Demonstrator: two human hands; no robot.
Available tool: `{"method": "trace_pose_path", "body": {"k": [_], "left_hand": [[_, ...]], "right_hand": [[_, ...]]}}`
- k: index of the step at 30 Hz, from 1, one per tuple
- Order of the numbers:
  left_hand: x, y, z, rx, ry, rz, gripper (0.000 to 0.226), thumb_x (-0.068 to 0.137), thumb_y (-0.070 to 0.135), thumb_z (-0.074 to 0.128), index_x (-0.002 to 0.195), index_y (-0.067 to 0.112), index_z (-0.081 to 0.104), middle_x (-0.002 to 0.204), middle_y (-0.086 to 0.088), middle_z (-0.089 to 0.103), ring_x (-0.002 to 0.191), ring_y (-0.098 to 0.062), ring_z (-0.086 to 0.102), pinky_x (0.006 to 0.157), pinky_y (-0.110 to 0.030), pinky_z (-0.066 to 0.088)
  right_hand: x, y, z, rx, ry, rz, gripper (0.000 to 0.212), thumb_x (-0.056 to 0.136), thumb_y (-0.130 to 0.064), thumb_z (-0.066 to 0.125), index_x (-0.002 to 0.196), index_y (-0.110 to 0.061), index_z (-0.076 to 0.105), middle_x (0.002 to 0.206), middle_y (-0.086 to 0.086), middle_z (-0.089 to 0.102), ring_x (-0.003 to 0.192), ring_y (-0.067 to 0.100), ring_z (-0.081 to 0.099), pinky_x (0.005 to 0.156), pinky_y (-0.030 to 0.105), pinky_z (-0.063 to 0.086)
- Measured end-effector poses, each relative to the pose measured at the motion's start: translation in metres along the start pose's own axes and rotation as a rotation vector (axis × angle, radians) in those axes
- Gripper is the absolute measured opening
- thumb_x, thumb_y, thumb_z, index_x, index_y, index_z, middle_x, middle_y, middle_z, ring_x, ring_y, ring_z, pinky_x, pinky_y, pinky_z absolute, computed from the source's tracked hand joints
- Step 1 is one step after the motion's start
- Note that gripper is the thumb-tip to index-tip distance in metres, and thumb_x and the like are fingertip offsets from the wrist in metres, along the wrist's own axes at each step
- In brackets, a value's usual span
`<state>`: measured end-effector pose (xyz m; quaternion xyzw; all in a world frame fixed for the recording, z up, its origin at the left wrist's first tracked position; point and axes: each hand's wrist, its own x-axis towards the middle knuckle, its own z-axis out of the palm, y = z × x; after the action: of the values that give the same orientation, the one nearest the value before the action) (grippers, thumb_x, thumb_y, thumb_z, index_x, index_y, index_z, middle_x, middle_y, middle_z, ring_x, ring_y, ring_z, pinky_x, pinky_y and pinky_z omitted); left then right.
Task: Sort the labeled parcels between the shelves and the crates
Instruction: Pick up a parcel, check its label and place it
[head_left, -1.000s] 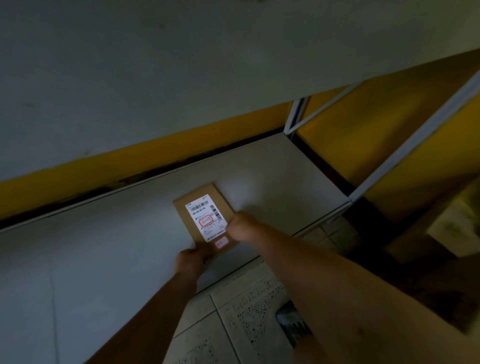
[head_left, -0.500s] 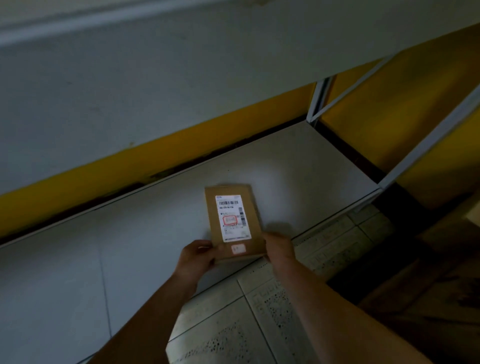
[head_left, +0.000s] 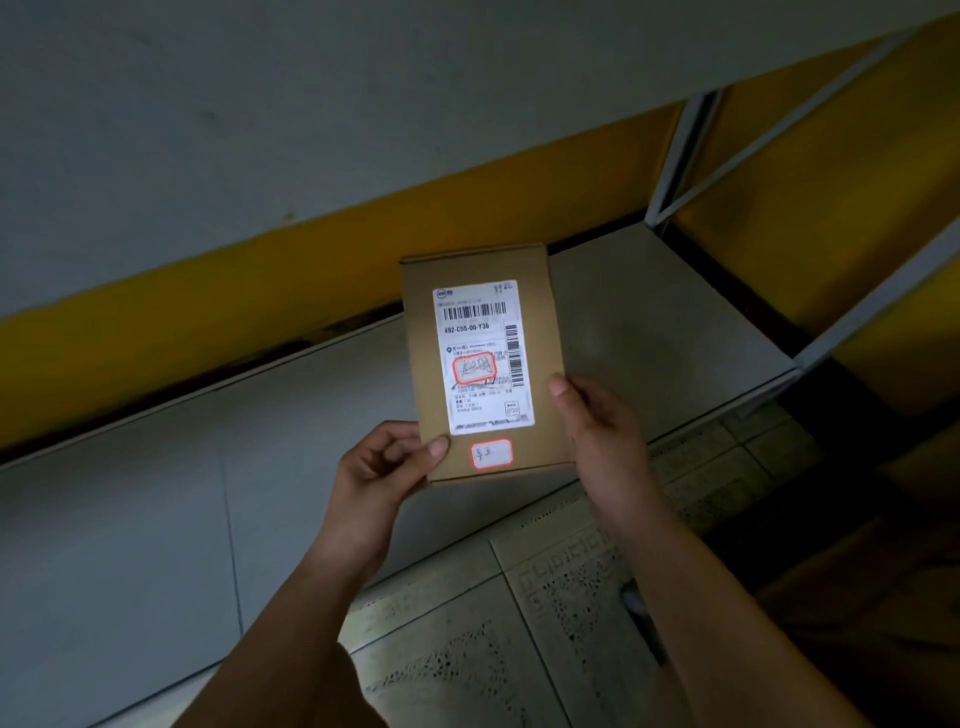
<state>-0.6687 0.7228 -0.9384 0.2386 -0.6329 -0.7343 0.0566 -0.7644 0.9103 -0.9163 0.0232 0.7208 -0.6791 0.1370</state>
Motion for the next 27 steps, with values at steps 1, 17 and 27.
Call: {"method": "trace_pose_path", "body": {"k": [1,17,27], "left_hand": [[0.001,-0.001,0.001,0.001,-0.001,0.003,0.034,0.069,0.037,0.081,0.094,0.017,0.073,0.103,-0.018,0.076,0.099,-0.035,0.070,0.091,-0.048,0.051],[0.011,-0.021,0.012,0.202,-0.021,-0.093,0.011,0.093,0.017,0.070,0.104,0.016,0.068,0.098,-0.001,0.077,0.100,-0.024,0.071,0.083,-0.033,0.057],[0.018,-0.026,0.020,0.223,0.053,-0.005,0.024,0.100,0.021,0.060,0.120,0.020,0.072,0.100,0.006,0.079,0.098,-0.016,0.073,0.088,-0.030,0.057]], "right_hand": [[0.002,0.001,0.000,0.001,0.002,0.013,0.010,0.099,-0.032,0.057,0.099,-0.030,0.067,0.096,-0.017,0.070,0.087,-0.010,0.061,0.070,0.010,0.043],[0.014,0.010,0.002,-0.192,-0.139,0.165,0.022,0.105,-0.038,0.041,0.113,-0.026,0.058,0.102,-0.010,0.065,0.089,0.002,0.060,0.072,0.022,0.041],[0.021,0.022,0.002,-0.200,-0.067,0.244,0.033,0.100,-0.030,0.052,0.131,-0.020,0.057,0.122,0.000,0.067,0.103,0.017,0.061,0.067,0.021,0.040]]}}
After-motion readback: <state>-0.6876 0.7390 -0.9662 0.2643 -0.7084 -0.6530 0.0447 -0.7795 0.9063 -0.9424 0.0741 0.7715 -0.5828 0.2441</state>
